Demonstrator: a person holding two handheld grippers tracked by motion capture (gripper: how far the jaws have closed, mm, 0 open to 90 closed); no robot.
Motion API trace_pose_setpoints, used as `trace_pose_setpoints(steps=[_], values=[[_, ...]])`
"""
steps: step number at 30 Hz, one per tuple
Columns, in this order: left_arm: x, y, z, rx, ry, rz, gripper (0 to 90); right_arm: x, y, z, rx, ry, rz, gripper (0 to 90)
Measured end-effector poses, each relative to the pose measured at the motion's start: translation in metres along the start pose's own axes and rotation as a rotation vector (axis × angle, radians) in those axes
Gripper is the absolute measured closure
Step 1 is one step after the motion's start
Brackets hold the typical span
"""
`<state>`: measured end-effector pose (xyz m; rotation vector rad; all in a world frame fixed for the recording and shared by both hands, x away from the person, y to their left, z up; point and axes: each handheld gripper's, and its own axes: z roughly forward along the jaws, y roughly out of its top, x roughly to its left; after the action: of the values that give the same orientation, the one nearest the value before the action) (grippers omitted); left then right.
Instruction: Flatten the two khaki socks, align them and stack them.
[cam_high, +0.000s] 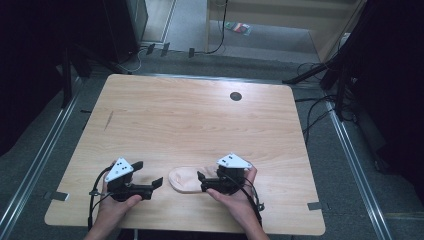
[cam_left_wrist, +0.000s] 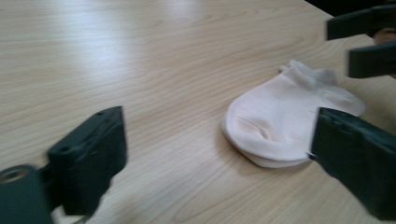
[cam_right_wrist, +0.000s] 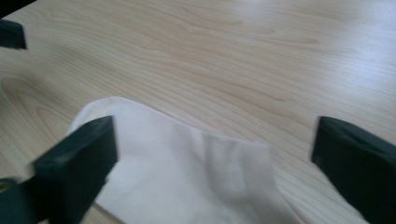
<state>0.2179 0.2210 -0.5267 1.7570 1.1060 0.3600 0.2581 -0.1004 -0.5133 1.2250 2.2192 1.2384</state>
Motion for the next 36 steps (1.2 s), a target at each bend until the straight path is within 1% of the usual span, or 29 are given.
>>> trace_pose_setpoints(steps=[1,3,5,8,10,12,14,17,19,23,26,28,34,36], values=[[0.004,0.0,-0.002,-0.003,-0.008,-0.013,0.5,-0.003,-0.001,-0.003,-0.003,-0.006,-0.002,0.0],[0.009,0.0,-0.006,-0.012,0.012,-0.022,0.5,-0.008,-0.005,-0.008,-0.009,-0.043,-0.015,0.0],[0.015,0.0,-0.01,-0.023,0.024,-0.029,0.5,-0.015,-0.007,-0.013,-0.019,-0.052,-0.001,0.0],[0.022,-0.001,-0.016,-0.037,0.042,-0.05,0.4,-0.024,-0.009,-0.019,-0.024,-0.082,0.018,0.0],[0.028,-0.002,-0.018,-0.036,0.055,-0.053,0.4,-0.03,-0.011,-0.023,-0.03,-0.097,0.023,0.0],[0.032,-0.003,-0.02,-0.042,0.071,-0.062,0.0,-0.036,-0.013,-0.028,-0.036,-0.104,0.038,0.0],[0.037,-0.004,-0.023,-0.043,0.076,-0.072,0.0,-0.041,-0.014,-0.032,-0.04,-0.115,0.042,0.0],[0.043,-0.006,-0.027,-0.046,0.098,-0.074,0.0,-0.05,-0.017,-0.039,-0.045,-0.138,0.05,0.0],[0.047,-0.008,-0.03,-0.049,0.111,-0.077,0.0,-0.057,-0.02,-0.043,-0.047,-0.154,0.047,0.0],[0.057,-0.012,-0.038,-0.056,0.139,-0.085,0.0,-0.068,-0.026,-0.052,-0.046,-0.185,0.064,0.0],[0.065,-0.015,-0.044,-0.058,0.158,-0.098,0.0,-0.075,-0.031,-0.056,-0.043,-0.203,0.068,0.0],[0.07,-0.016,-0.048,-0.062,0.171,-0.107,0.0,-0.079,-0.034,-0.06,-0.042,-0.21,0.08,0.0],[0.081,-0.022,-0.057,-0.056,0.208,-0.105,0.0,-0.093,-0.042,-0.069,-0.04,-0.245,0.089,0.0],[0.085,-0.024,-0.061,-0.058,0.219,-0.109,0.0,-0.098,-0.045,-0.072,-0.04,-0.252,0.103,0.0]])
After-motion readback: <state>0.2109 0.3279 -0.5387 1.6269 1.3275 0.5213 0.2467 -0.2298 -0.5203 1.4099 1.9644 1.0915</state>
